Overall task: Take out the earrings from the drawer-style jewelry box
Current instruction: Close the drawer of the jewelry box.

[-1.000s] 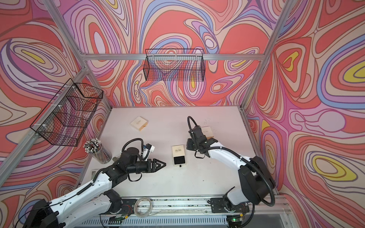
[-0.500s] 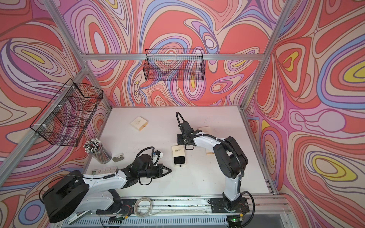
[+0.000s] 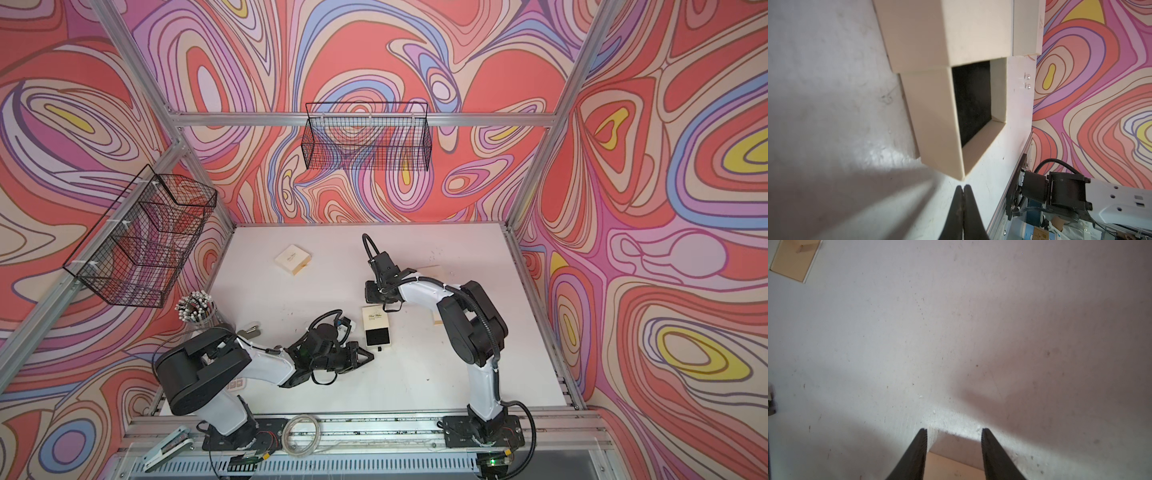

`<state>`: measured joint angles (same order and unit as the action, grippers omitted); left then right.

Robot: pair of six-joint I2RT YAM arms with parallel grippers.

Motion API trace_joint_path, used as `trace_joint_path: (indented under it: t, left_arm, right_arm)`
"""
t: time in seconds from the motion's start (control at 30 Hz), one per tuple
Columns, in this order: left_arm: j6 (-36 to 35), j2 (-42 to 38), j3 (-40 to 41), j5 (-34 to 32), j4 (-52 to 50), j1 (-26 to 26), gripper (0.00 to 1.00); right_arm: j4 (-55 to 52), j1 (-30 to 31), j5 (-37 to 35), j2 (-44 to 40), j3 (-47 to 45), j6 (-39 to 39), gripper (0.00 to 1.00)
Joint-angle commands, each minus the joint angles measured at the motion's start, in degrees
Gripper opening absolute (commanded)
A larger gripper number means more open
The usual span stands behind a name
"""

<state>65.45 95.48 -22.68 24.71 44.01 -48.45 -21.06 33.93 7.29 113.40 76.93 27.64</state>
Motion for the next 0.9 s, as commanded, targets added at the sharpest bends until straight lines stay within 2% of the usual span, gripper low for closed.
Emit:
trace_joint_path:
  t: [0.0,0.27,0.87]
  left_arm:
    - [1.6,1.8,-1.8,-2.5,5.4,-0.3,0.00]
    - [0.4,5.5,-4.6,-6.1,5.4,-0.4,0.00]
    - [-4.6,7.6,-10.8,-13.3,0.3,-0.3,0.00]
  right_arm:
    - [-1.5,0.7,0.7,1.6,1.5,-1.3,0.45]
    - [-1.7,1.0,1.4,0.6,-0.1,-1.5,0.45]
    - [-2.1,1.2,0.9,-2.8,-4.5,0.2,0.43]
